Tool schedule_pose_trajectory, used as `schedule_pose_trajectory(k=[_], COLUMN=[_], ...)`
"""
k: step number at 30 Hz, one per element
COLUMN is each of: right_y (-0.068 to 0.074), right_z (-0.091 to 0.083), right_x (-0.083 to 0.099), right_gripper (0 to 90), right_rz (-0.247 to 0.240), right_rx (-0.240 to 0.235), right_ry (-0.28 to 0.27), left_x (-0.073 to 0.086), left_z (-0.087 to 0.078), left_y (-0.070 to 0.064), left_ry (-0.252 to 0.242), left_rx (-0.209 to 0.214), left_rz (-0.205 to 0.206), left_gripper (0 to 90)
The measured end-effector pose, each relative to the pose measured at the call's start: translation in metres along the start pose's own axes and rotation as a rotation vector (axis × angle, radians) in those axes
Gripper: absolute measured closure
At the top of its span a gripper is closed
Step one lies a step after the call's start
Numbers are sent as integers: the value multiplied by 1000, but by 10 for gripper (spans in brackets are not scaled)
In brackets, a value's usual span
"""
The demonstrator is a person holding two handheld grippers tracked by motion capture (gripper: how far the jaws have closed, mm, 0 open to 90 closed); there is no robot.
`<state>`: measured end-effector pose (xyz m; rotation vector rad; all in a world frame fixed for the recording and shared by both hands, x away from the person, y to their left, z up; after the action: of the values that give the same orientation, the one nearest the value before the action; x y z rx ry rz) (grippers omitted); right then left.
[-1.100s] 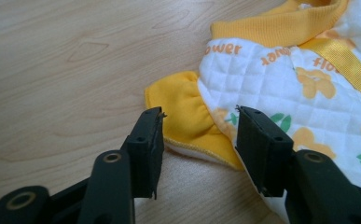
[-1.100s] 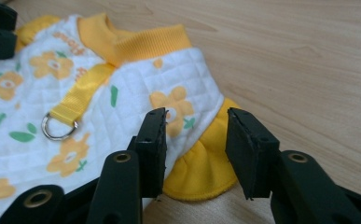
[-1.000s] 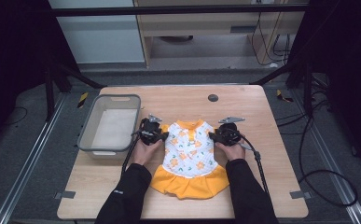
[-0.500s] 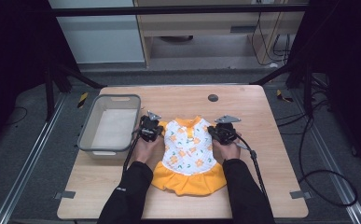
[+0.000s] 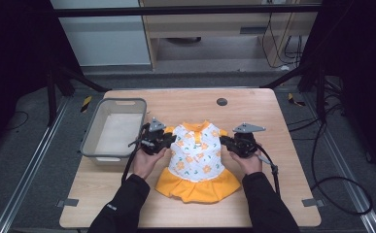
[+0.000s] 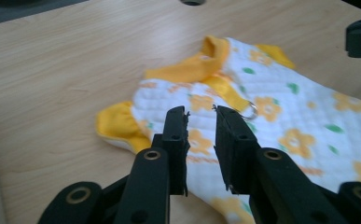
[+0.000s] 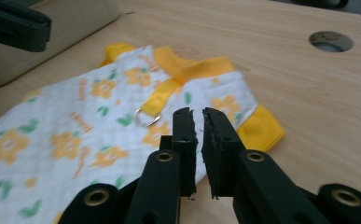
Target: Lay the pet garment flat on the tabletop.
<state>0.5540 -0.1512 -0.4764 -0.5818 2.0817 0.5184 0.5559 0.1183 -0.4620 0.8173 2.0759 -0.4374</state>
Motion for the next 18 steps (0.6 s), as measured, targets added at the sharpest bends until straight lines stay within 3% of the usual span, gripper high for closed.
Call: schedule_pose_trajectory(k=[3,6,8,13,18], right_y=[17,28,35,36,36], right_z=[-11,-14,-14,-10,-5], right_x=[13,24,33,49,60], right_gripper=[875,872,867,866,872], right_rz=[-37,-55,-75,-86,-94], right_rx=[-52,-73,-84,-74,-52], right_ry=[22,36,57,109,151], left_x=[12,27,39,59,62], left_z=[-1,7,13,18,15], left_y=[-15,-24,-26,-25,-27], left_ry=[21,86,142,188,187], left_rx=[44,55,41,56,61], left_rz=[30,61,86,60,50], left_gripper=[763,758,753,747,741])
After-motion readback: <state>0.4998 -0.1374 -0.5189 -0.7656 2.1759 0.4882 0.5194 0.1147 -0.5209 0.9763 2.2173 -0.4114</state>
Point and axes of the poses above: each handheld gripper's, and its own axes: z roughly forward along the jaws, x roughly out of its underside, y roughly to its left, the point moved 4 cm from there along z, roughly forward along the jaws, and after that the axes turned 2 degrees about z, right-handed, at the moved point
